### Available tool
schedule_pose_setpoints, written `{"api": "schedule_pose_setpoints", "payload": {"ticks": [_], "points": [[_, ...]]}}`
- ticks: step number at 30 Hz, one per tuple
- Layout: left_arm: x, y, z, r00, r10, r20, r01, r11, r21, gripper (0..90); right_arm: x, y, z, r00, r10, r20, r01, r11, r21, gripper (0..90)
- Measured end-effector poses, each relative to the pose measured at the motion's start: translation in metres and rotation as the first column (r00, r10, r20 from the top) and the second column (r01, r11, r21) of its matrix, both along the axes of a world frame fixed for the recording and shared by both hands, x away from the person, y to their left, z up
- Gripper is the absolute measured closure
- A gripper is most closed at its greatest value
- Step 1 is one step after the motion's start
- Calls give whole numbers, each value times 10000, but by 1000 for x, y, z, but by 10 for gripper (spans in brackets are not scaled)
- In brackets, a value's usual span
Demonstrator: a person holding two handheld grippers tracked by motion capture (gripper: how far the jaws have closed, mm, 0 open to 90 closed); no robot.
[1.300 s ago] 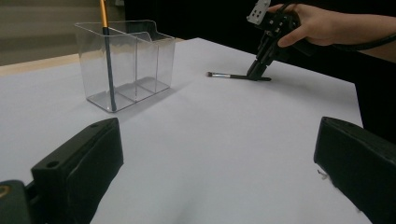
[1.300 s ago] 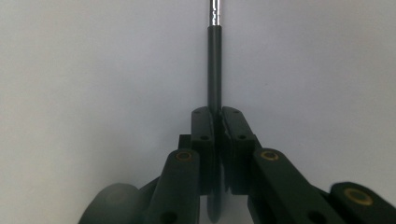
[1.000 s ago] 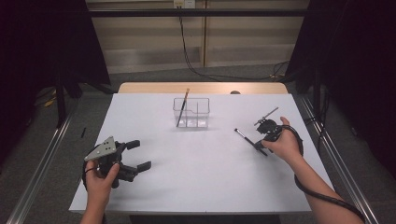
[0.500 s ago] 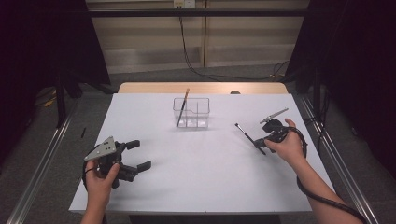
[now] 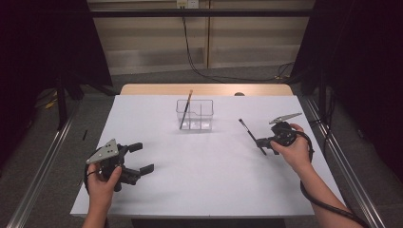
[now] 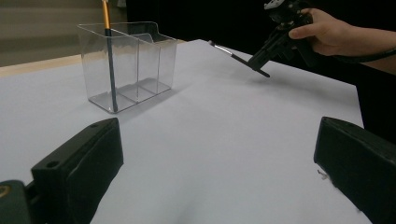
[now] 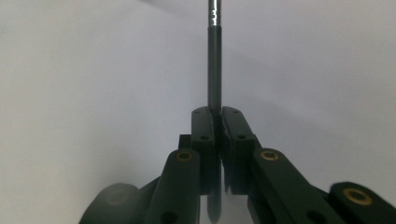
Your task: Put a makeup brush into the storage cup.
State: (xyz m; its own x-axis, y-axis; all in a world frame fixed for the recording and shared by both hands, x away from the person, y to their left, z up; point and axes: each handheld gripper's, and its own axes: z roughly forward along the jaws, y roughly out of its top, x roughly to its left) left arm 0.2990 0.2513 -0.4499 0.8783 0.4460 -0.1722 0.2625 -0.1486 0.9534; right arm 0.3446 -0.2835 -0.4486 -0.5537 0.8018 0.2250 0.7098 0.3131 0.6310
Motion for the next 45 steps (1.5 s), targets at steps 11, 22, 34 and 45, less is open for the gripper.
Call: {"api": "schedule_pose_setpoints", "payload": {"ticks": [11, 22, 34, 45], "points": [[0, -1, -1, 10000, 8, -83, -9, 10000, -12, 13, -14, 2, 3, 9913, -183, 1306, -9, 9894, 1455, 853], [0, -2, -1, 10000, -28, -94, 27, 10000, -87, 14, -26, 0, 1, 9693, -590, 2386, -100, 9604, 2784, 853], [0, -5, -2, 9999, -79, -135, 77, 9999, -93, 14, -34, 5, -1, 9523, -556, 3000, -516, 9397, 3382, 853], [-1, -4, -2, 9999, -48, -132, 47, 9999, -107, 14, -35, 20, 2, 9435, -243, 3304, -1012, 9284, 3575, 853]]}}
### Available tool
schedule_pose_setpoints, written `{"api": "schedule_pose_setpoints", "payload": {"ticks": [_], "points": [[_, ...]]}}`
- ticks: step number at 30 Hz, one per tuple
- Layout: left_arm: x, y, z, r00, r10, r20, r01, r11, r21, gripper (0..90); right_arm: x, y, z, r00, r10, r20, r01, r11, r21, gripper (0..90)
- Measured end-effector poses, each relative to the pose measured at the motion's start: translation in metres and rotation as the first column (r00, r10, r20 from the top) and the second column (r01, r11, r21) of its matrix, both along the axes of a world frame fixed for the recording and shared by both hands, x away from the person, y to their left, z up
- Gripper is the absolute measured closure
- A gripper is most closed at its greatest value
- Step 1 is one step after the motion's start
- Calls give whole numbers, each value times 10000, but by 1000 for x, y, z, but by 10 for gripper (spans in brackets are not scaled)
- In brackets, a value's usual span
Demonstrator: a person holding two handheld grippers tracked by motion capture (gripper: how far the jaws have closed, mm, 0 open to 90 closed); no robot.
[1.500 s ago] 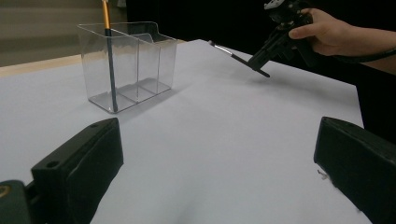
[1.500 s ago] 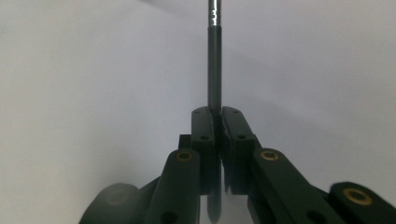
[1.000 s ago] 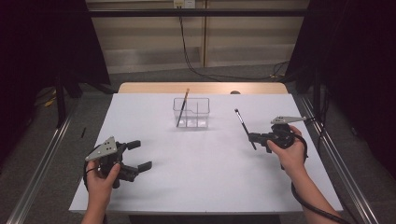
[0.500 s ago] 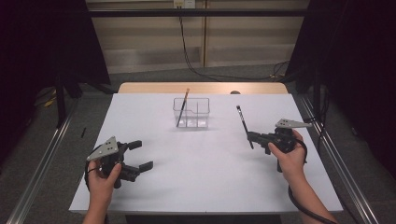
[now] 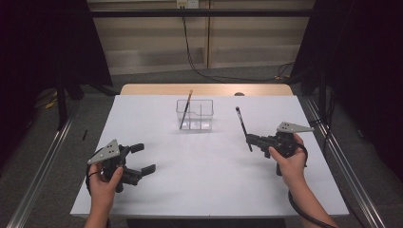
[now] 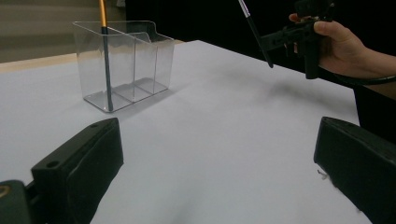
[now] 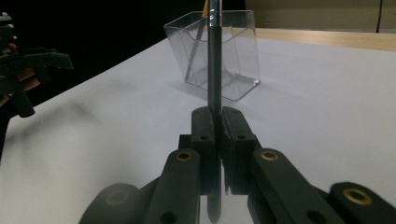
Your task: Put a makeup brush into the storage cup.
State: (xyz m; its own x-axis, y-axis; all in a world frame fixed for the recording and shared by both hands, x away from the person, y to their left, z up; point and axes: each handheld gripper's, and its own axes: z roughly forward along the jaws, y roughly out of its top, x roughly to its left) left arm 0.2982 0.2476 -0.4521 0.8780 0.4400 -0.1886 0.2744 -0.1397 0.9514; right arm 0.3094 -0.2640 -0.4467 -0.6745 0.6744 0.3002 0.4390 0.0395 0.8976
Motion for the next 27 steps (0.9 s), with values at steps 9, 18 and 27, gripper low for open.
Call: {"api": "schedule_pose_setpoints", "payload": {"ticks": [9, 18, 27], "points": [[0, -1, -1, 10000, -5, -69, 4, 10000, -29, 14, -3, 19, 4, 9982, 535, 265, -540, 9984, 154, 853], [1, -3, -1, 10000, -12, -86, 12, 10000, -47, 13, -6, 31, 4, 9953, 906, 346, -917, 9953, 323, 853], [2, -6, -2, 9999, -56, -133, 55, 10000, -77, 14, -7, 39, 2, 9922, 1179, 405, -1199, 9913, 537, 853]]}}
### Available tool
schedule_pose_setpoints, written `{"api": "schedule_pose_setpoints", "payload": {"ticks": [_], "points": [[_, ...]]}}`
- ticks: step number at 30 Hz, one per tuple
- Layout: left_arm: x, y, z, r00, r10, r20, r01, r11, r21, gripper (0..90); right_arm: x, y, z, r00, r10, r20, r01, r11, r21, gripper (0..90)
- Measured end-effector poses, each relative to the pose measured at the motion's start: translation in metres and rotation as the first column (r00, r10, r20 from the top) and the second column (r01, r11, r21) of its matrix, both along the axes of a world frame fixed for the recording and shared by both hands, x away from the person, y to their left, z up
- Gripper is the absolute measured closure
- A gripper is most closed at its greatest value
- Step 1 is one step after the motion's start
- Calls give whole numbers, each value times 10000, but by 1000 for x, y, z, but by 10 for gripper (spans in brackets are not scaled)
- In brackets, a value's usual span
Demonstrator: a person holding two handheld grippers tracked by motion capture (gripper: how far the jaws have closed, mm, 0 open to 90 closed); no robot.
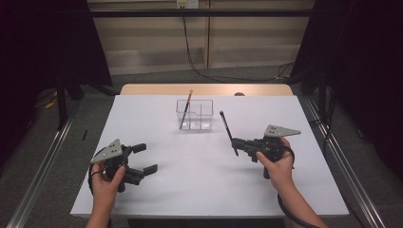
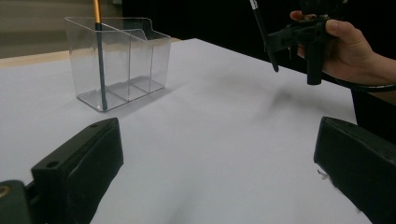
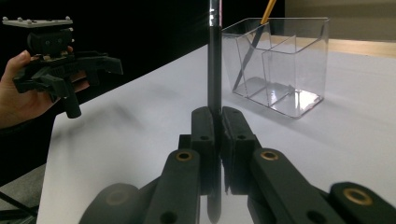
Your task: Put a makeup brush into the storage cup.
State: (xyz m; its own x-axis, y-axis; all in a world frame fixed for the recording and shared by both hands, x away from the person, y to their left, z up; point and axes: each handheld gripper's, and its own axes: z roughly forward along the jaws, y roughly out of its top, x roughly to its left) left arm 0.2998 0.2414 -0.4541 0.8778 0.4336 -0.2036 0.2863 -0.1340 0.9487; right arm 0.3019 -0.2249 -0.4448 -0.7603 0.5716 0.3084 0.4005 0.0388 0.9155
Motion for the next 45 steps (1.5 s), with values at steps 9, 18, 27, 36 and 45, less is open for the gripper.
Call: {"api": "schedule_pose_setpoints", "payload": {"ticks": [9, 18, 27, 36, 45], "points": [[0, -3, -1, 9999, -89, -88, 89, 10000, 12, 14, -2, 9, 1, 9995, 295, 102, -296, 9995, 97, 853], [2, -10, -2, 9997, -224, -137, 225, 9997, 30, 13, -2, 15, -1, 9980, 620, 131, -622, 9979, 160, 853], [6, -22, 1, 9995, -252, -203, 248, 9996, -160, 9, -3, 20, -1, 9969, 766, 162, -768, 9970, 115, 853], [12, -45, 9, 9980, -606, -180, 596, 9969, -512, 7, -4, 22, -1, 9962, 853, 180, -854, 9963, 63, 853], [19, -59, 13, 9967, -789, -200, 776, 9952, -591, 5, -4, 24, -1, 9959, 887, 193, -888, 9960, 57, 853]]}}
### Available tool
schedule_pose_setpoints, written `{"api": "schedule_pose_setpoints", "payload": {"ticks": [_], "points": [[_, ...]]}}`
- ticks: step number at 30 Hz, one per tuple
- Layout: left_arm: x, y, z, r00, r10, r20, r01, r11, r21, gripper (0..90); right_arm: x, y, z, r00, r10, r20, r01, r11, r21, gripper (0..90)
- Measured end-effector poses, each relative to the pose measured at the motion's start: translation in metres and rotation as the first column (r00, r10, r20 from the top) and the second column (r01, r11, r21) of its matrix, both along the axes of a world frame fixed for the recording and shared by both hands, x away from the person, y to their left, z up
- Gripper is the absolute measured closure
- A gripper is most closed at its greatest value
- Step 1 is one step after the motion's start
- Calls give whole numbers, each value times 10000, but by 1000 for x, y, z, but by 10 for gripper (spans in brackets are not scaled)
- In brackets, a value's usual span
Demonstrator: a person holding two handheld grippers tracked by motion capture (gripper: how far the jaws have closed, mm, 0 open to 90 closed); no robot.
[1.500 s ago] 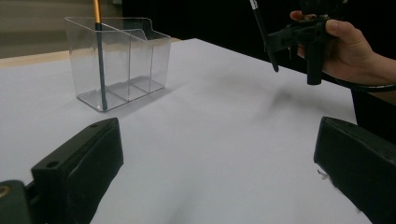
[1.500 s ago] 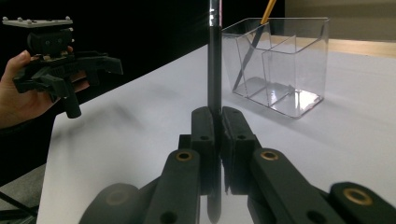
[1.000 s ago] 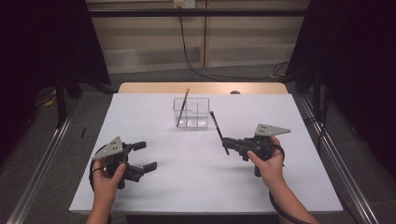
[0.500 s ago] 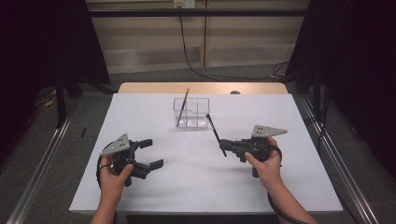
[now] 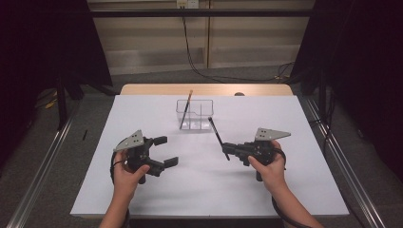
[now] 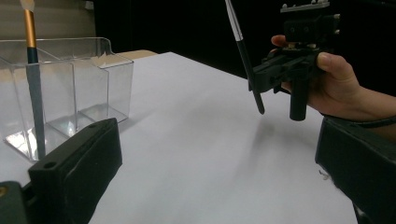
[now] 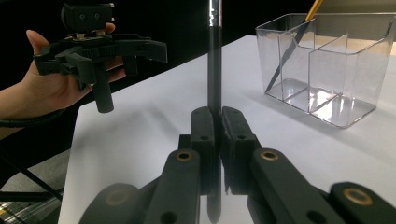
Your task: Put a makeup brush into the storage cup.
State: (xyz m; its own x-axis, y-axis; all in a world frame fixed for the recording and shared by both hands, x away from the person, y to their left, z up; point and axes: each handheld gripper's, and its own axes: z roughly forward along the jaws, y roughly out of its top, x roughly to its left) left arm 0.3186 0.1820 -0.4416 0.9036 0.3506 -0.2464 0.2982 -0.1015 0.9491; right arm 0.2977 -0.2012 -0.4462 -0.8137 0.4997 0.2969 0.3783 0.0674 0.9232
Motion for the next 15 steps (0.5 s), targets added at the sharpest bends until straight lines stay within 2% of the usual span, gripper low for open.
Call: {"api": "schedule_pose_setpoints", "payload": {"ticks": [2, 15], "points": [[1, -4, 0, 9999, 31, -99, -32, 9999, -167, 5, 0, 0, 0, 10000, 15, 23, -15, 10000, -15, 853], [10, -32, 3, 9996, -231, -190, 225, 9993, -293, 1, 0, 4, -1, 9999, 107, -30, -107, 9999, -32, 853]]}}
